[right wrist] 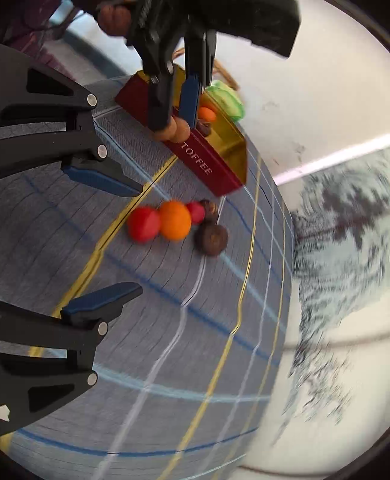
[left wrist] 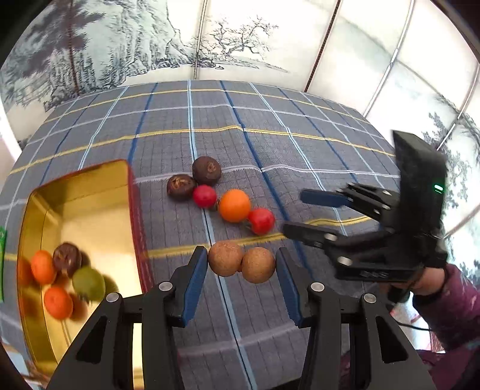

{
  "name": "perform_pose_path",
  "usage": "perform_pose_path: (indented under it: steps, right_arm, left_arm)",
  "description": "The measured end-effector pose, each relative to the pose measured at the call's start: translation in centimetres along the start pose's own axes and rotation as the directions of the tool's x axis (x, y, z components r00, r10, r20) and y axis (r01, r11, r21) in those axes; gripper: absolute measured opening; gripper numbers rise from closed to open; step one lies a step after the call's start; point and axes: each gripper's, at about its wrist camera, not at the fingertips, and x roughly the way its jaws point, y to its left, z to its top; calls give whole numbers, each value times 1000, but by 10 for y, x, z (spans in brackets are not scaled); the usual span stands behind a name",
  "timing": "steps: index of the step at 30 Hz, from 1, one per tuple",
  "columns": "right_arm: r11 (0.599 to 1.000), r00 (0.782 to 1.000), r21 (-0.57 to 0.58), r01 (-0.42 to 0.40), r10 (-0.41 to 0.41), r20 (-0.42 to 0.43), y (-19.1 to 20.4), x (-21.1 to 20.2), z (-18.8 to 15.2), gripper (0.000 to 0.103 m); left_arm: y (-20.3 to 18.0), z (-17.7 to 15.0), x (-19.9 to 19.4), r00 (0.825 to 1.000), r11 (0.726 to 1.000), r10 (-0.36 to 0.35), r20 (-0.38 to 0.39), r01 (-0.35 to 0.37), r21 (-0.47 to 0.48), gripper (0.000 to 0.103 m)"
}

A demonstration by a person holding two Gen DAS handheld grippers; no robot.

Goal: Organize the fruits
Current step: 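Grasp two tan round fruits with the left tool while the right tool grasps a red tomato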

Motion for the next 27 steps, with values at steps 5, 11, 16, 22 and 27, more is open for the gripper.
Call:
perform_pose_path:
  steps: [5,11,16,22,27]
  right_arm:
    - [999,999,-51,-4,1,-44,6,18,6,56]
    - [996,996,-93,-9,0,-94,9,37,7,52]
    - [995,991,-103,12,-26,-131,11,45,4,29]
    - [997,996,-12,72,-73,-44,-4,16,-10,29]
    - [974,983,136,181,-182,0,-46,-7,-18,29]
  left_arm:
    - [-1,-15,-15,1000,1000,8,7,-8,-23,48]
    - [2,-20,-18,1000,999,5,6,-4,-48,48]
    - [2,-22,-23,1000,999,5,24,-4,-53,48]
    - [6,-22,-30,999,997,14,51,-10,-74,48]
    - [10,-24,-41,994,995,64,85,-57,-78,48]
